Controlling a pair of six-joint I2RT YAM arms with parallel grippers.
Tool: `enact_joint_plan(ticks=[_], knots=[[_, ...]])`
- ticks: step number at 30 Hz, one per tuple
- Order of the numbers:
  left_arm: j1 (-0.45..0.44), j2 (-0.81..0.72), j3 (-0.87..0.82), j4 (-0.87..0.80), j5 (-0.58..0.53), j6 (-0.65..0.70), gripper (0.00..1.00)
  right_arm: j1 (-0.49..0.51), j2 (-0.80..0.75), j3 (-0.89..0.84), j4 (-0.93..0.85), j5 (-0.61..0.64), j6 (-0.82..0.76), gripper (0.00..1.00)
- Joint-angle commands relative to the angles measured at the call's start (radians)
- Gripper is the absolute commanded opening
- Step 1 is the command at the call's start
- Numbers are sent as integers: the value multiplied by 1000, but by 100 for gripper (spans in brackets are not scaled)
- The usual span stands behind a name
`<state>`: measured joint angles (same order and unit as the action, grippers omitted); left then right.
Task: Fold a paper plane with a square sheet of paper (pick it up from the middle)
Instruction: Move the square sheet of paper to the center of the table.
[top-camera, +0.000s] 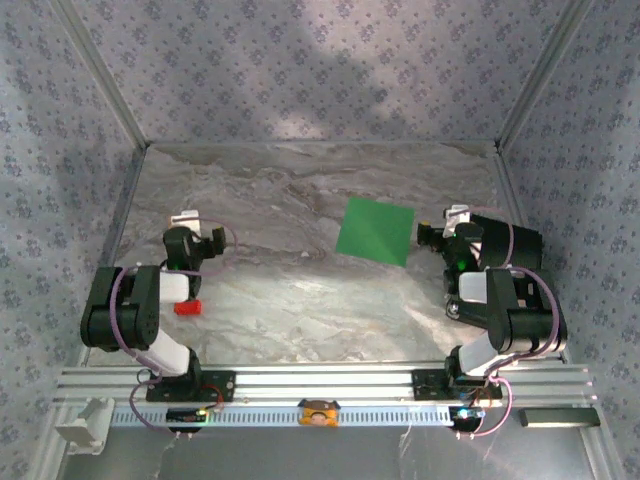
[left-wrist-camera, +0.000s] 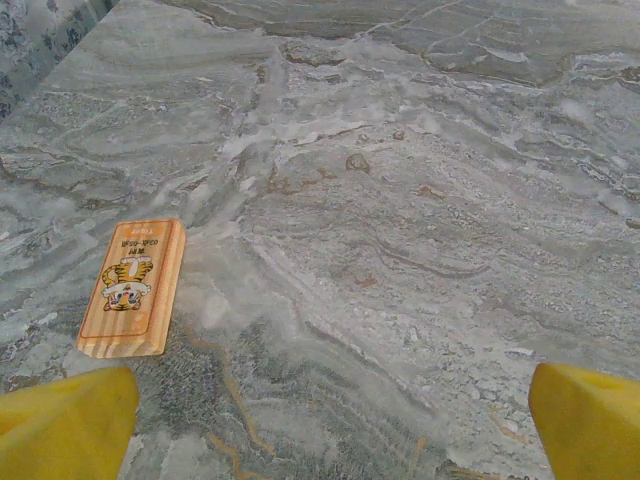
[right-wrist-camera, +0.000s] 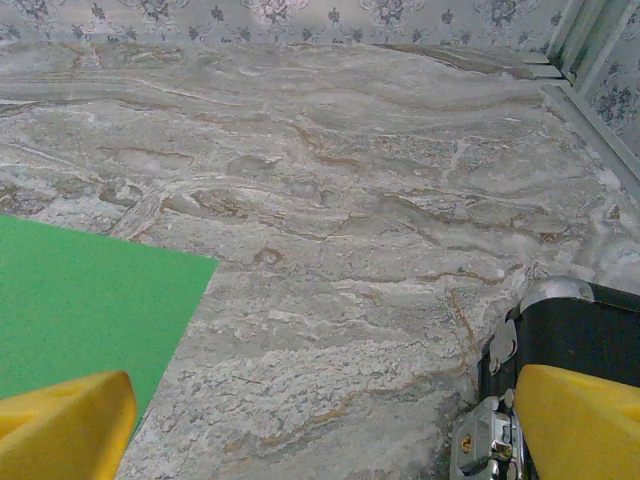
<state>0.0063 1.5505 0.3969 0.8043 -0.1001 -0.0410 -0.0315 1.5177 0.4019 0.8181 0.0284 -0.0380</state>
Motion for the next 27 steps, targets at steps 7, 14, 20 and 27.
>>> enact_joint_plan(ticks=[7,14,20,27], knots=[[1,-16,19,6,18,12,100,-9,4,-2,-31,-23,8,99],[7,-16,20,4,33,9,100,-23,6,0,-35,-46,16,99],[12,-16,20,5,42,6,100,-25,6,2,-37,-48,18,99],[11,-16,19,7,41,8,100,-12,3,-5,-30,-26,9,99]])
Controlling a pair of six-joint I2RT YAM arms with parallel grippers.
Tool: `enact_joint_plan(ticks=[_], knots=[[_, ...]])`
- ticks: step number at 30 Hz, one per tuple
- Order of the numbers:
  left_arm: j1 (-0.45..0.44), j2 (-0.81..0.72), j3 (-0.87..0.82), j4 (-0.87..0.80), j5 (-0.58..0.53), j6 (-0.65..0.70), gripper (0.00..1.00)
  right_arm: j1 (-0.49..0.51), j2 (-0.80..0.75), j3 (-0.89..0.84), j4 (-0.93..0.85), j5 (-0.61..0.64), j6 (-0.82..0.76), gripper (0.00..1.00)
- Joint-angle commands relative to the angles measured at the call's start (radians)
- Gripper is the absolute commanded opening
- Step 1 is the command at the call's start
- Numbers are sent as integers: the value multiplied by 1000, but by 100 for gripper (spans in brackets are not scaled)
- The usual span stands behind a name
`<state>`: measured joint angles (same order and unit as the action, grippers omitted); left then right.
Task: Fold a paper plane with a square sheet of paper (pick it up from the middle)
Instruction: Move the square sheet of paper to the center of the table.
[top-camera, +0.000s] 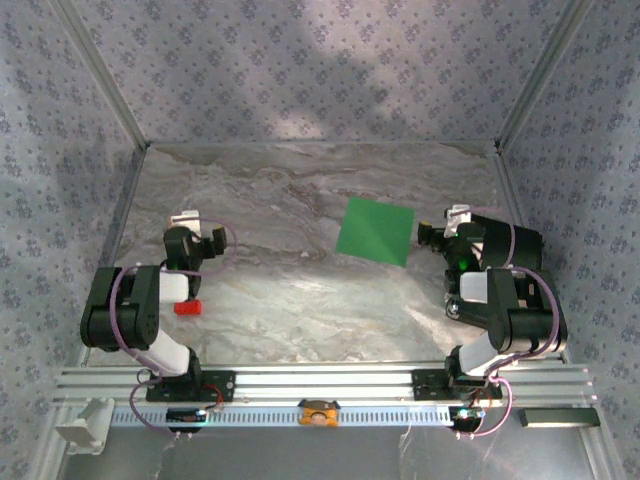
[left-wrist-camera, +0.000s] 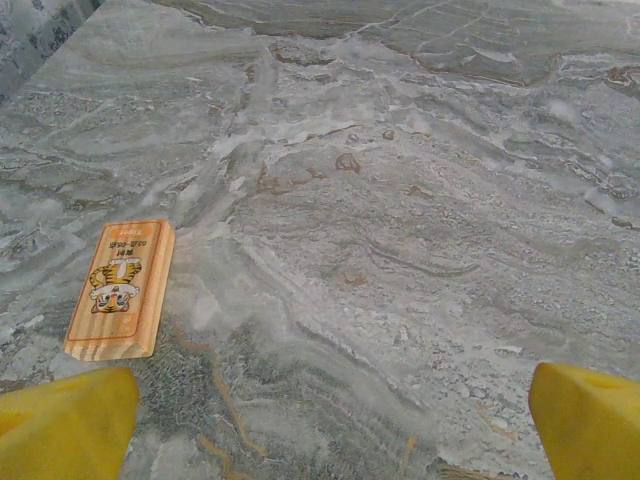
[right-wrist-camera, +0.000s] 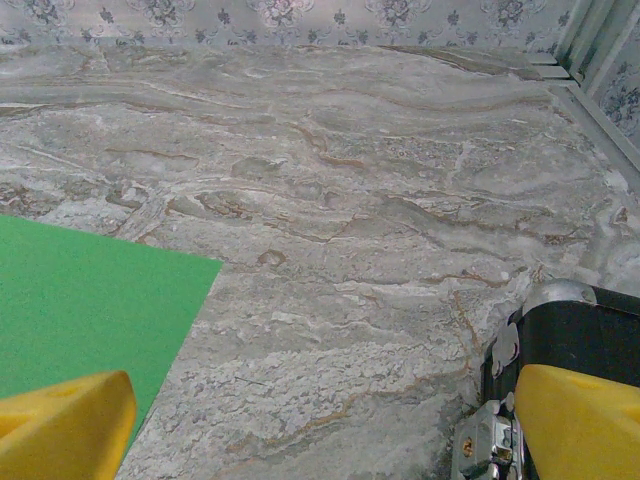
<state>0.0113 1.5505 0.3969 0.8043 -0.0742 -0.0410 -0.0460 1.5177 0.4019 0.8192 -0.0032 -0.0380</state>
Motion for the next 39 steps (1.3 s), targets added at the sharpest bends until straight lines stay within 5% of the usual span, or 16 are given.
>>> enact_joint_plan(ticks=[1,12,18,21,25,29,36,39], knots=[[6,-18,17,8,20,9,100,3,1,-5,-30,6,9,99],[7,-114,27,-92,23,1,100,38,-60,-21,-44,60,-14,99],[59,-307,30,-223,16,-100,100,52,-200,192,-532,137,102,99],[64,-391,72,-308,7,-190,100,61,-240,276,-678,141,278,99],[63,-450,283,-753,18,-337,100,37,-197,427,-891,-176,393,99],[64,-472,365,-1006,-27,-528,100,80,-81,520,-950,-316,466,99],[83,-469,333,-961,358,-617,100,183,103,606,-983,-321,538,99],[55,-488,302,-931,411,-662,100,232,154,646,-1005,-295,538,99]])
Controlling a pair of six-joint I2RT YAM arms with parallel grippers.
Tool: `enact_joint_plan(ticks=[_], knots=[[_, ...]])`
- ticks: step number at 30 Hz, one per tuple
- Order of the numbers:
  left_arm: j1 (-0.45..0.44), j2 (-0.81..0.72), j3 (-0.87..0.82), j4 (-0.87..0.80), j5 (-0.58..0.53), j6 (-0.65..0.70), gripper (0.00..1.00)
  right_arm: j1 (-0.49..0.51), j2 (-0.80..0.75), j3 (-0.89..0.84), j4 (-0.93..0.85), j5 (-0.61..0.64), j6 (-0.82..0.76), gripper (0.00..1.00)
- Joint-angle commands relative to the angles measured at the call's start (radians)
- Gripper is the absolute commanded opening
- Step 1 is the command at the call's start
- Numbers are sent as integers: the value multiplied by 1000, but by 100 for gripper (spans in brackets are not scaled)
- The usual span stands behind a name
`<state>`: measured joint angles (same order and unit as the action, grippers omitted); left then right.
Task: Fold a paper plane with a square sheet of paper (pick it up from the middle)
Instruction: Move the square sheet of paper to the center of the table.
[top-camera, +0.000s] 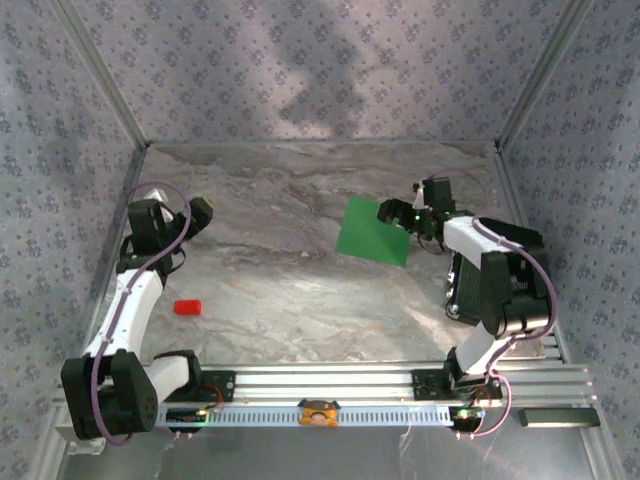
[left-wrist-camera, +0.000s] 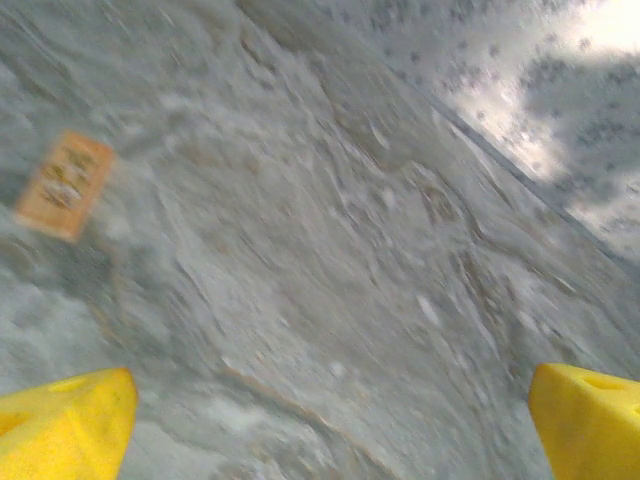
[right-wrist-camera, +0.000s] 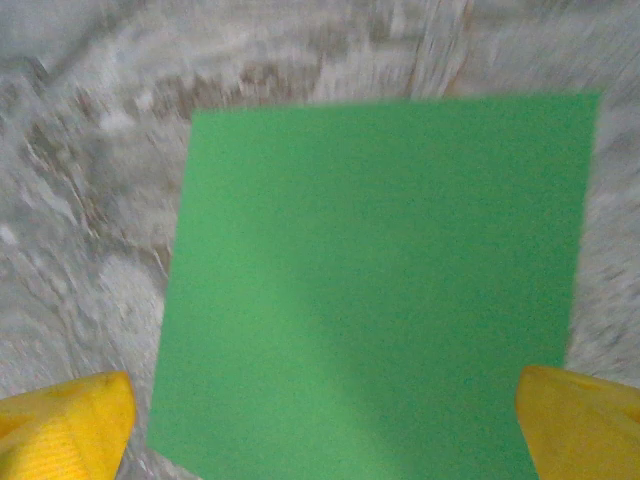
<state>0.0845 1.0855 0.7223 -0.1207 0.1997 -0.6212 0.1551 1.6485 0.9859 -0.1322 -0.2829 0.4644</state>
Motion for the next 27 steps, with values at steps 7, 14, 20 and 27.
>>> enact_joint_plan(ticks=[7,14,20,27], knots=[[-190,-29,-20,-42,72,-53,100,74,128,132,-109,32,42,99],[-317,-57,-44,-47,-9,-55,100,82,190,142,-143,-21,-3,97],[-351,-135,-89,-43,-63,-74,100,113,195,104,-167,-39,-34,95],[-351,-223,-96,-99,-118,-45,100,182,164,9,-157,-52,-16,95]])
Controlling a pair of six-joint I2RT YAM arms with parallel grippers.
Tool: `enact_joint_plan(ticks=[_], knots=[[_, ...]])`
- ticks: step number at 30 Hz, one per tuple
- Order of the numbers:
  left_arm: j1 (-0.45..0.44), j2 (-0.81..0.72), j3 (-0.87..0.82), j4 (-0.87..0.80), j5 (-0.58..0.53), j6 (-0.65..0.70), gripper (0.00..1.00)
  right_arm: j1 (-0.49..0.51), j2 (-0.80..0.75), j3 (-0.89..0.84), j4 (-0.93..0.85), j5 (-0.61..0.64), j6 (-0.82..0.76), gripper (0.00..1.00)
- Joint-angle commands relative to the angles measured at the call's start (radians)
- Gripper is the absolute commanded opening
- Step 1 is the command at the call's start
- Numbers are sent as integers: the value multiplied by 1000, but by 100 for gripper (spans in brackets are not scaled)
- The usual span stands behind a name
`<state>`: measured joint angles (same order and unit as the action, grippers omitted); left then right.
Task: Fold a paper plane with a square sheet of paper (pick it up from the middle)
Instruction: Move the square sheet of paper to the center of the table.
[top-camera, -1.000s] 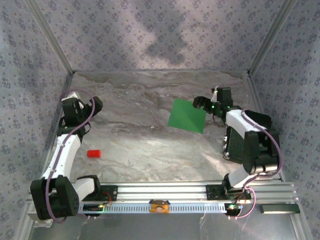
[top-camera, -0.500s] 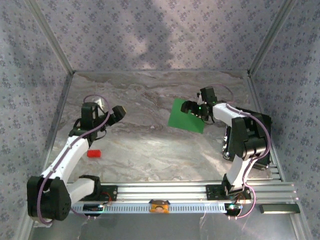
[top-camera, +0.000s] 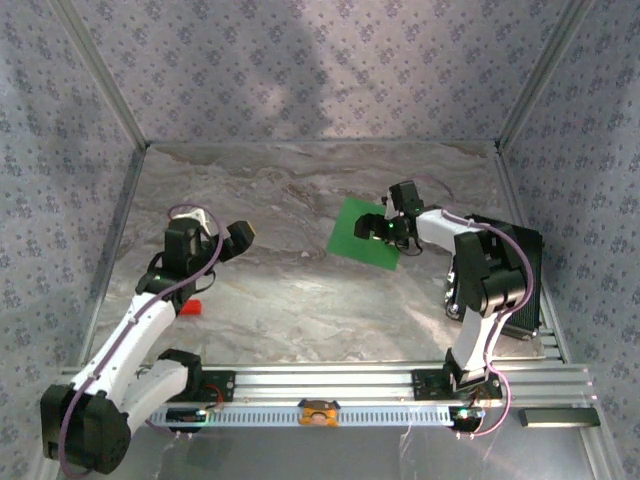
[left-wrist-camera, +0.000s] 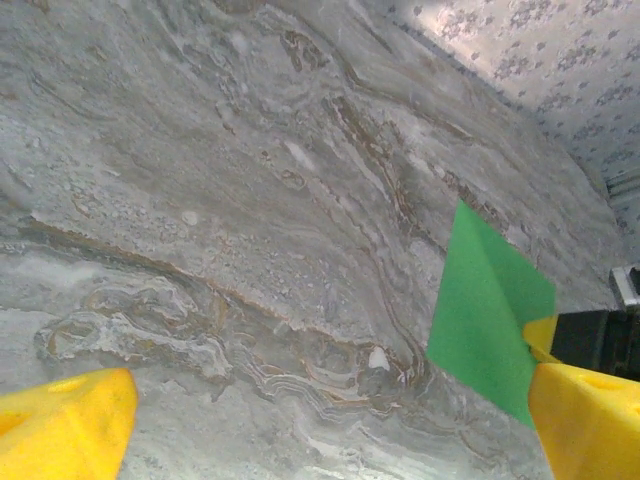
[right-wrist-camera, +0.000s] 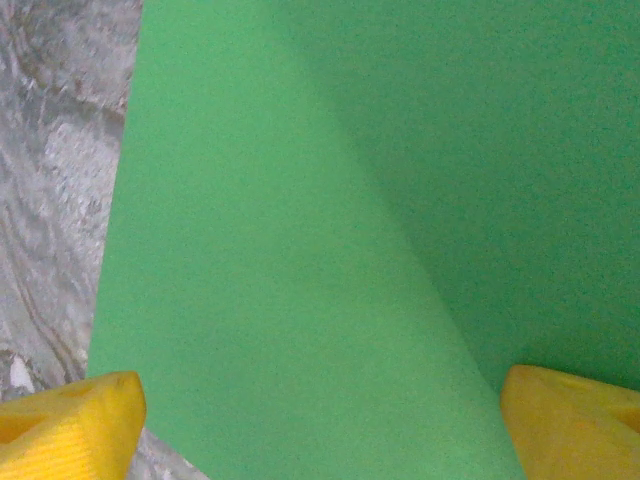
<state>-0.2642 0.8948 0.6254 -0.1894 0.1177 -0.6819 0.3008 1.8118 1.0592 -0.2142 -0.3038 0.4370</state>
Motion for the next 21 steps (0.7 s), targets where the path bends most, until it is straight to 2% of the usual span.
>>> enact_joint_plan(ticks=[1,9,13,17,21], knots=[[-3,-38,-1,-31,-34,23,100,53,-7,-77,-69,-34,14,95],[-3,-34,12,-49,3,26,100,174,-57,-140,-27,-64,97,94],[-3,-22,21,-64,24,32,100,215,-122,-132,11,-135,160,94],[-8,-4,22,-56,59,32,100,203,-161,-64,-80,-62,113,94],[-27,10,22,-57,61,41,100,171,-129,-47,-75,-86,92,92]])
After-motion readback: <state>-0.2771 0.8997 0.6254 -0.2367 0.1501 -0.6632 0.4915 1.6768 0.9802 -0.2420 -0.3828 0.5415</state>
